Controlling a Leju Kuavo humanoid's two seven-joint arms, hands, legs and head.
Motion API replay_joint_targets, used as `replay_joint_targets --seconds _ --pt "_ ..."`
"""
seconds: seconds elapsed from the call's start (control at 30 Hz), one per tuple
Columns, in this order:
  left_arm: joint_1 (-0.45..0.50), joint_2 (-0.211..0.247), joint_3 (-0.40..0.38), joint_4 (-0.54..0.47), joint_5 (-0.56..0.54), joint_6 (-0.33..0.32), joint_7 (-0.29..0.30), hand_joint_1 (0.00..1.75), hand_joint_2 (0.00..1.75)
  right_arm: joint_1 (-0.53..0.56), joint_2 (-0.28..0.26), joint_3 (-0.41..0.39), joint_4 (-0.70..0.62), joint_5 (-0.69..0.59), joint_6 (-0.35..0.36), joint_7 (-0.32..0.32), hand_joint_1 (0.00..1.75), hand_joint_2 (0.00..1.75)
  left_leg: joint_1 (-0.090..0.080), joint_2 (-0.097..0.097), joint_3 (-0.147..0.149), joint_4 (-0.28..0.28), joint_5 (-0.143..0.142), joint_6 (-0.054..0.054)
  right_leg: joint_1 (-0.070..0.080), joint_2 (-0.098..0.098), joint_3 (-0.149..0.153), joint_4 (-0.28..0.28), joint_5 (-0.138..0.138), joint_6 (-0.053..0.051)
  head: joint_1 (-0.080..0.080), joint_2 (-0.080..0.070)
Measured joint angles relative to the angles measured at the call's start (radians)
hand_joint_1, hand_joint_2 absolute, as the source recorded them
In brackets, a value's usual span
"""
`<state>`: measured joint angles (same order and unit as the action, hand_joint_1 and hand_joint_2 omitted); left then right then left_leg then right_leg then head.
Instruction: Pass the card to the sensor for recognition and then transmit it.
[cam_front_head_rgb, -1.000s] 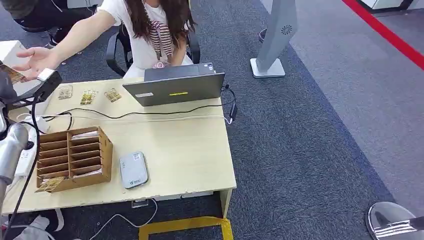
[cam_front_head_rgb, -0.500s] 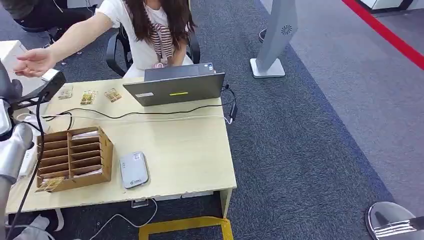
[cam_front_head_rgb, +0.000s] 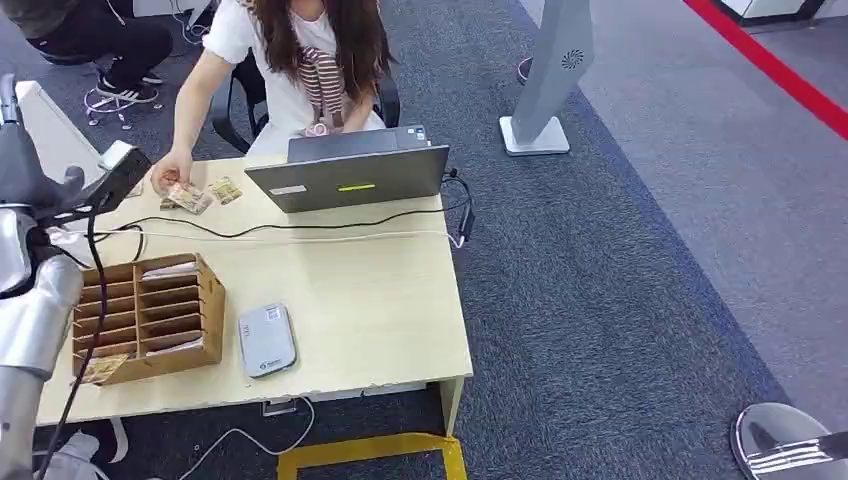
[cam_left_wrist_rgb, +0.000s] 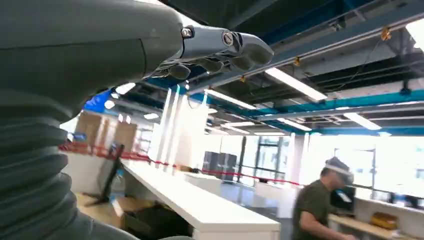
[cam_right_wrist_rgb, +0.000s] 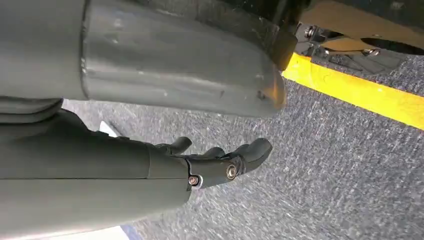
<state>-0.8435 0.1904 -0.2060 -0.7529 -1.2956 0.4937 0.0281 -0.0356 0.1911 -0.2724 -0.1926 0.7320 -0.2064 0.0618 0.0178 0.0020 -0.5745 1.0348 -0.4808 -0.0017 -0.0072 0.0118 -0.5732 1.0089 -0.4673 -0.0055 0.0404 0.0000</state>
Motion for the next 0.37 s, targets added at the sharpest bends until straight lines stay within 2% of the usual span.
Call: replay_joint_targets --seconds 0.1,0.13,0.17,0.2,0.27,0.37 --pt "0.249 0.038 0.04 -0.279 0.222 0.037 -0.091 0.0 1.75 0.008 0.013 -0.023 0.0 -0.025 -0.016 0.002 0.0 0.0 -0.002 0.01 0.004 -0.002 -0.004 0.0 -0.002 0.011 0.001 0.0 -0.001 0.001 0.002 0.0" --pt "0.357 0.051 0.069 -0.383 0.316 0.063 -0.126 0.0 1.75 0.013 0.017 -0.032 0.0 -0.031 -0.022 0.004 0.0 0.0 -0.003 0.017 0.007 -0.004 -0.007 -0.001 -0.003 0.017 0.001 0.0 -0.003 0.001 0.001 0.0" --pt "0.481 0.065 0.125 -0.508 0.433 0.083 -0.188 0.0 1.75 0.02 0.021 -0.043 0.0 -0.034 -0.028 0.006 0.0 0.0 -0.003 0.022 0.01 -0.004 -0.009 0.0 -0.003 0.022 0.0 0.0 -0.004 0.001 -0.003 0.0" --pt "0.57 0.069 0.172 -0.587 0.489 0.08 -0.237 0.0 1.75 0.026 0.022 -0.049 0.0 -0.035 -0.03 0.006 0.0 0.0 -0.003 0.023 0.01 -0.003 -0.01 -0.001 -0.003 0.022 -0.002 0.0 -0.005 0.0 -0.006 0.0" --pt "0.684 0.068 0.261 -0.705 0.514 0.05 -0.296 0.0 1.75 0.031 0.022 -0.06 0.0 -0.035 -0.03 0.006 0.0 0.0 -0.001 0.016 0.006 -0.003 -0.01 0.0 -0.002 0.016 -0.004 0.0 -0.008 0.002 -0.007 0.0" --pt "0.762 0.064 0.34 -0.814 0.528 0.019 -0.319 0.0 1.75 0.028 0.023 -0.071 0.0 -0.034 -0.03 0.005 0.0 0.0 -0.002 0.001 0.002 -0.003 -0.009 0.001 -0.002 0.001 0.0 0.0 -0.01 0.003 -0.005 0.0"
